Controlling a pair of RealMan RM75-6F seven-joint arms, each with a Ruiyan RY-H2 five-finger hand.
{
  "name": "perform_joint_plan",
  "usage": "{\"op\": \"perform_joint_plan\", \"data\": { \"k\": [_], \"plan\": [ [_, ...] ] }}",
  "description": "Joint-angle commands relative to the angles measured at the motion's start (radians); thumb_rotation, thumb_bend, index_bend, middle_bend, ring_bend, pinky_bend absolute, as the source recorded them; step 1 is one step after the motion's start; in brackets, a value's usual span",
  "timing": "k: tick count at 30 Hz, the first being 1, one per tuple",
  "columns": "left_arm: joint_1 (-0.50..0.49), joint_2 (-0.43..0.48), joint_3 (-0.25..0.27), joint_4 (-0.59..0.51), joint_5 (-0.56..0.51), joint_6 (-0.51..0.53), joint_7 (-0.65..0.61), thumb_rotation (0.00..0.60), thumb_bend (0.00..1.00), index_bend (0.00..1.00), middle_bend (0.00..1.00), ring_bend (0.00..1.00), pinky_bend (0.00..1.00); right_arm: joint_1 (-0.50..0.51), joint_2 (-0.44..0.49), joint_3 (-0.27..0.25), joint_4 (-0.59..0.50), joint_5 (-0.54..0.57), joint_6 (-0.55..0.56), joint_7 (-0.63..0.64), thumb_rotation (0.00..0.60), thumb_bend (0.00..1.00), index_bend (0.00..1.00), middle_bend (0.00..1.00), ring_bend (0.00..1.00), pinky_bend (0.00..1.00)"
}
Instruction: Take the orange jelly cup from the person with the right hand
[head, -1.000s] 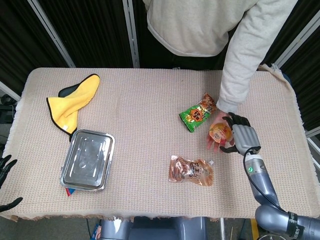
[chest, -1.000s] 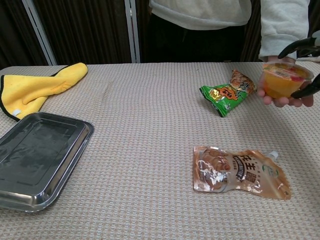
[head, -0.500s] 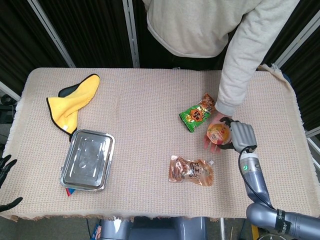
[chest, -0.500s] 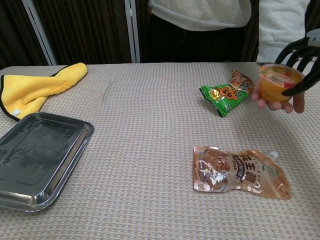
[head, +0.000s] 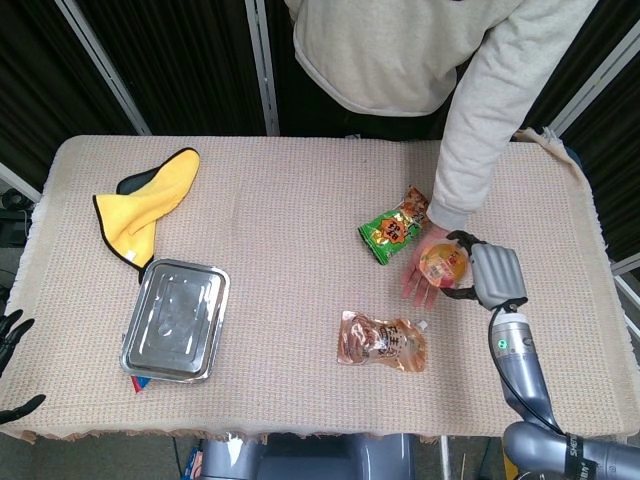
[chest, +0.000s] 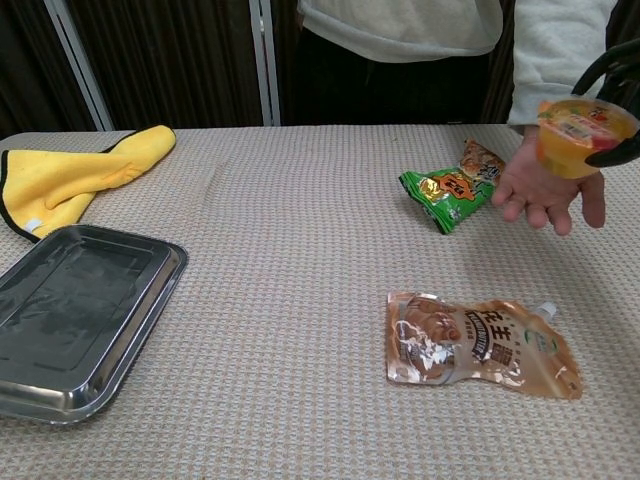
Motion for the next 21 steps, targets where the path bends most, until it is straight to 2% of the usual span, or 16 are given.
{"op": "perform_joint_plan", "data": {
  "k": [1, 8, 13, 16, 17, 18, 19, 21],
  "plan": [
    [0.0, 0.0, 0.0, 0.0, 0.001, 0.0, 0.0, 0.6, 0.0, 0.03, 0.0, 0.0, 0.0, -0.044, 0.052, -0.025, -0.027, -0.033, 0.019, 0.03, 0.6, 0.13, 0.55, 0.5, 0.45, 0.52],
    [0.001, -0.001, 0.0, 0.0, 0.001, 0.0, 0.011, 0.6, 0.0, 0.03, 0.0, 0.0, 0.0, -0.142, 0.116, -0.096, -0.019, -0.064, 0.031, 0.107, 0.6, 0.13, 0.55, 0.5, 0.45, 0.52],
    [0.002, -0.003, -0.002, -0.003, -0.003, 0.001, 0.02, 0.6, 0.0, 0.03, 0.0, 0.0, 0.0, -0.182, 0.105, -0.146, 0.034, -0.071, -0.003, 0.143, 0.6, 0.13, 0.55, 0.5, 0.45, 0.52],
    [0.003, -0.004, -0.002, -0.004, -0.006, 0.0, 0.026, 0.6, 0.0, 0.04, 0.0, 0.0, 0.0, -0.187, 0.082, -0.168, 0.07, -0.076, -0.029, 0.137, 0.6, 0.13, 0.52, 0.46, 0.41, 0.51],
    [0.003, -0.004, -0.002, -0.005, -0.006, 0.0, 0.028, 0.6, 0.0, 0.03, 0.0, 0.0, 0.0, -0.187, 0.076, -0.171, 0.078, -0.078, -0.033, 0.135, 0.6, 0.13, 0.51, 0.44, 0.39, 0.49],
    [0.003, -0.004, -0.003, -0.005, -0.007, -0.001, 0.029, 0.6, 0.0, 0.03, 0.0, 0.0, 0.0, -0.186, 0.07, -0.175, 0.085, -0.081, -0.038, 0.131, 0.6, 0.13, 0.47, 0.39, 0.34, 0.42],
    [0.003, -0.004, -0.003, -0.006, -0.007, -0.001, 0.029, 0.6, 0.0, 0.03, 0.0, 0.0, 0.0, -0.185, 0.063, -0.178, 0.093, -0.086, -0.043, 0.128, 0.6, 0.13, 0.41, 0.33, 0.27, 0.32],
    [0.004, -0.004, -0.003, -0.007, -0.008, 0.0, 0.029, 0.6, 0.0, 0.03, 0.0, 0.0, 0.0, -0.18, 0.047, -0.186, 0.111, -0.097, -0.06, 0.121, 0.6, 0.13, 0.32, 0.22, 0.13, 0.19]
  ]
}}
